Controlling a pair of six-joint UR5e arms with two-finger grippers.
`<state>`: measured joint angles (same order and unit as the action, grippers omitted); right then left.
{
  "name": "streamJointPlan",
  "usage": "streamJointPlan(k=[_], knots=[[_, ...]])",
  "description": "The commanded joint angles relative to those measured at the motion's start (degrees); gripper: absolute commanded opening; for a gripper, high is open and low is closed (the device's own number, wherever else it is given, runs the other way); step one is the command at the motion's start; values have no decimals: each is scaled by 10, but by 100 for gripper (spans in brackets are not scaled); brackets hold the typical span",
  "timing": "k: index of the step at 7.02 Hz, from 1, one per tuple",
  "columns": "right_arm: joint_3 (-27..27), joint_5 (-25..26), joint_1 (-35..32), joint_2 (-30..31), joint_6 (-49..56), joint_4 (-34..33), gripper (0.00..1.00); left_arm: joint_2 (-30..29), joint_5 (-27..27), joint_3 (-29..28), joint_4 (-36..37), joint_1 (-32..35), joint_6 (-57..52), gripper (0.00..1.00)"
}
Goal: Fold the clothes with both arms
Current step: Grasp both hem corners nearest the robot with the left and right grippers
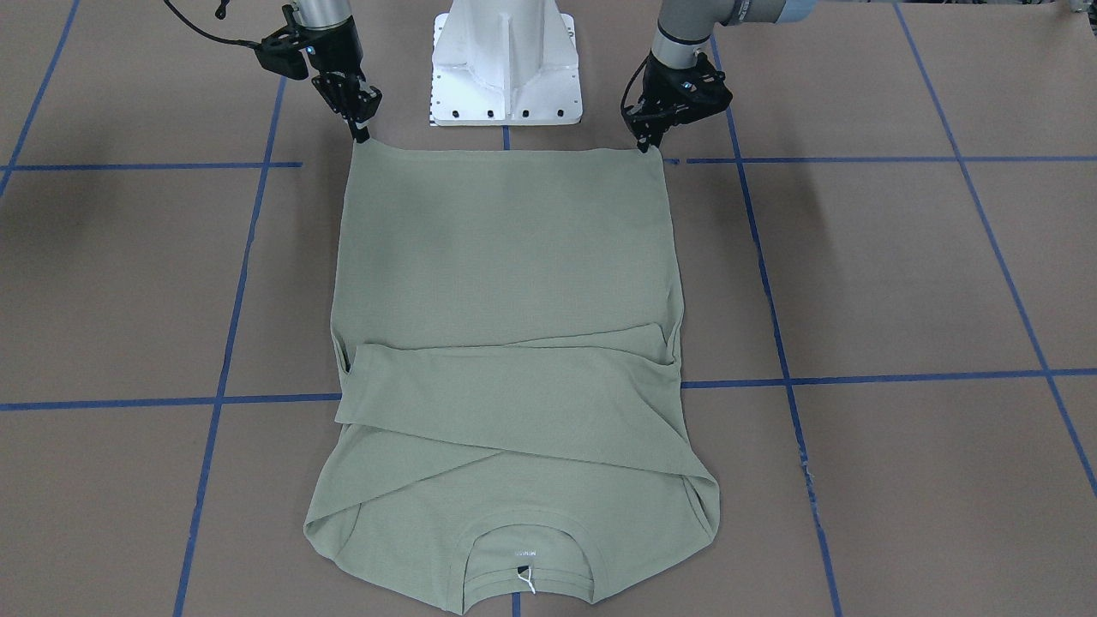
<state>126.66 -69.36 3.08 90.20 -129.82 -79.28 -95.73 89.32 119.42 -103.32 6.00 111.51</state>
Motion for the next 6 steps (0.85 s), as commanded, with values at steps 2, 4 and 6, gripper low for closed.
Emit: streamJointPlan(k=[2,4,6], knots=[[2,1,-1,-3,0,0,0,-2,0,4,35,10,-2,0],[24,-4,-8,-4,8,1,0,-3,2,56,36,12,-2,0],[33,-24,-7,1,8,0,0,3,3,87,55,-3,37,0]])
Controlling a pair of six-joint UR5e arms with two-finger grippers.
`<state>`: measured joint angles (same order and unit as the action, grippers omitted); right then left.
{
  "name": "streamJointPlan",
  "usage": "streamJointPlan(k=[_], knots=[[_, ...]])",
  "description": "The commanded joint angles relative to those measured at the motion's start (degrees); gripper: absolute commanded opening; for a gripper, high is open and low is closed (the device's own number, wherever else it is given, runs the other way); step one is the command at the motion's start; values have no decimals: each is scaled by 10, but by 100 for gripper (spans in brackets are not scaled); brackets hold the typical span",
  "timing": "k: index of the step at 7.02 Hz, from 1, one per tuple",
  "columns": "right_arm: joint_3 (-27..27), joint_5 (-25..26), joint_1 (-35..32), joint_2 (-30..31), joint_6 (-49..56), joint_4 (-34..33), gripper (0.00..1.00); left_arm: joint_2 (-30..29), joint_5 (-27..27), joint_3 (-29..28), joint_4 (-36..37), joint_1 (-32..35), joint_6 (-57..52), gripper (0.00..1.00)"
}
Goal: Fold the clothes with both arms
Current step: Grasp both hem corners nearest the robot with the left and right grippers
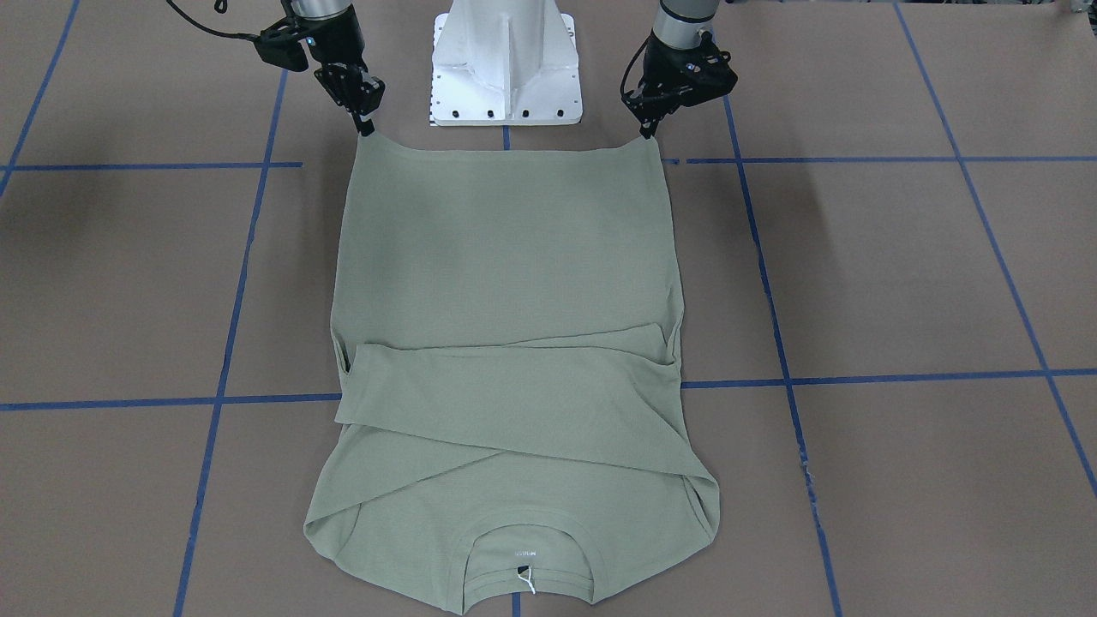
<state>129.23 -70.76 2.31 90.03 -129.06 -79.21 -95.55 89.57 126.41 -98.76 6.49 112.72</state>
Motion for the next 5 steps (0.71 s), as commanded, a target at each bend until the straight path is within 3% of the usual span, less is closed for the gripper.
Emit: streamJointPlan(k=[1,3,5], knots=[[32,-10,16,19,0,-10,0,2,2,45,11,-22,35,0],[107,-25,44,76,-1,-23,0,5,3,87,12,-39,85,0],[132,-54,35,89,-1,-24,0,2,7,145,51,-40,95,0]])
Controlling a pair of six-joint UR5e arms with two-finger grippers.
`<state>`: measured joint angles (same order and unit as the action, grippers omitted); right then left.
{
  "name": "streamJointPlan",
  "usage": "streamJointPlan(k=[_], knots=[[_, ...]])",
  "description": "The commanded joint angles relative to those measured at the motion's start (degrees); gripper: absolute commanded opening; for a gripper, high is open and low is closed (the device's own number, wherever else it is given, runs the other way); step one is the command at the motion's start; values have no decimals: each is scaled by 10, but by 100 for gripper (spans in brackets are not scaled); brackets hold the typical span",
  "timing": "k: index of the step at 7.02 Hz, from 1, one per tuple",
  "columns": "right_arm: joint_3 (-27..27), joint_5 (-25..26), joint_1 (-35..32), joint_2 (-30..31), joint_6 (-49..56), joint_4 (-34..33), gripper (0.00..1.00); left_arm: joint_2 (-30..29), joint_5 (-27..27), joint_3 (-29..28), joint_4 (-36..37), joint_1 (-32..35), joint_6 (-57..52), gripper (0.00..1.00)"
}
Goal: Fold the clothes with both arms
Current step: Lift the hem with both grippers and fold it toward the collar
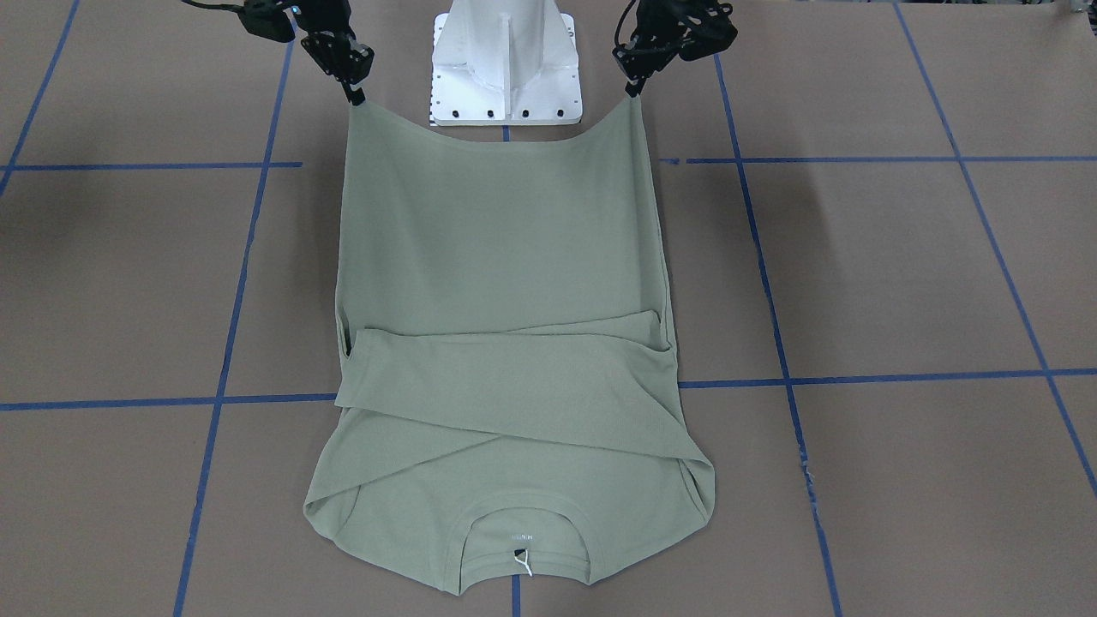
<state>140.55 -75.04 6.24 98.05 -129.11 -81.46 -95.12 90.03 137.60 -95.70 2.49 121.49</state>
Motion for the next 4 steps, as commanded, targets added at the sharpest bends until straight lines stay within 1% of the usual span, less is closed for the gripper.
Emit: streamJointPlan(k=[1,2,3,4], knots=[[18,-15,-46,3,3,-1,0,-6,16,32,23,19,-5,0],[1,-40,-95,-30,27,-2,0,-29,16,23,23,59,-65,0],[-51,-90,-181,-104,92,-4,0,-80,17,-24,24,125,-137,0],[-107,-135,-266,-153,164,-4,0,-135,20,-86,24,190,-202,0]])
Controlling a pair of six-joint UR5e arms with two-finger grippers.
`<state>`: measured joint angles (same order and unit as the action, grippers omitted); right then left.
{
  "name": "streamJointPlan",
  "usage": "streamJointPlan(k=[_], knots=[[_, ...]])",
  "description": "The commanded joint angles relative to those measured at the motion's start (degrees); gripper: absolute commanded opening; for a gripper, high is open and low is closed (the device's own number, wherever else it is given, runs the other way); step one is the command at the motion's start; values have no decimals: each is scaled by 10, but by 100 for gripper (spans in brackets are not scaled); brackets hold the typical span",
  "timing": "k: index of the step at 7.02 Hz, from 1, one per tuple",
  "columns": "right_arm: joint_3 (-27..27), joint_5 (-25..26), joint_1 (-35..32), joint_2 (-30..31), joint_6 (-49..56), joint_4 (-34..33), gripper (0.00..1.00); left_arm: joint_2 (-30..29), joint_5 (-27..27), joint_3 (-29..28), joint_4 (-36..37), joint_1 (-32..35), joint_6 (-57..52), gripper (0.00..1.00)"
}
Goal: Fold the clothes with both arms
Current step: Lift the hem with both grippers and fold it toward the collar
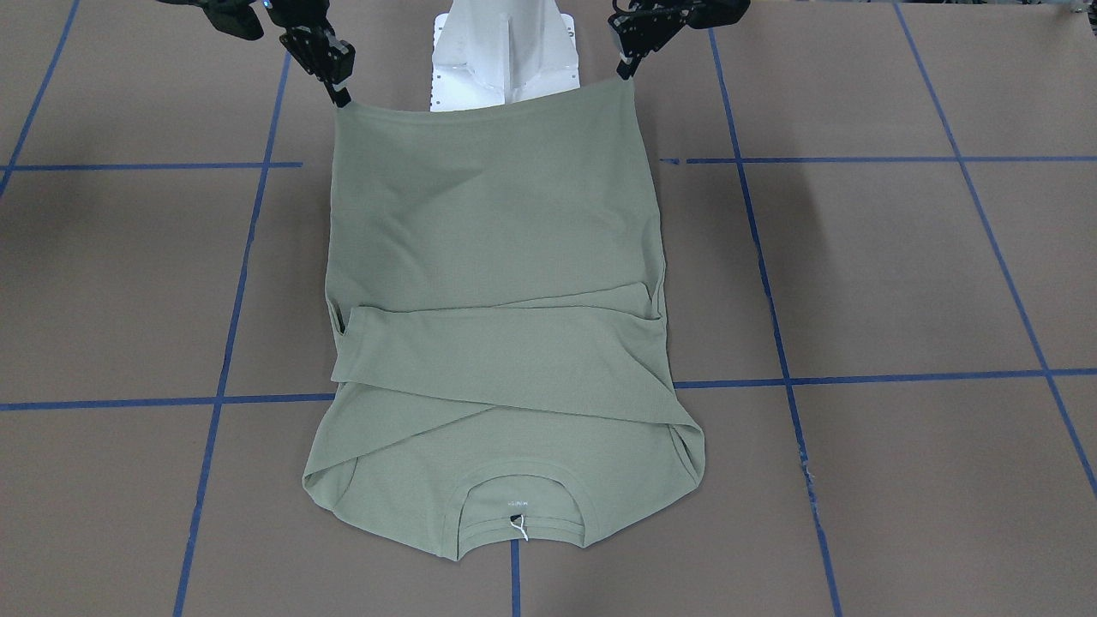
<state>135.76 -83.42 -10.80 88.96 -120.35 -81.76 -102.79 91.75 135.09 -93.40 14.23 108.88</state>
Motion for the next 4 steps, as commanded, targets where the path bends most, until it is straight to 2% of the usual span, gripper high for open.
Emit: streamJointPlan(k=[1,2,4], knots=[[-121,-82,-164,-115,139,-1,0,-91,11,-122,-6,137,-145,0],[-197,-108,-225,-163,183,1,0,-113,12,-181,-27,201,-203,0],[-331,-127,-301,-230,291,5,0,-131,12,-339,-160,256,-257,0]])
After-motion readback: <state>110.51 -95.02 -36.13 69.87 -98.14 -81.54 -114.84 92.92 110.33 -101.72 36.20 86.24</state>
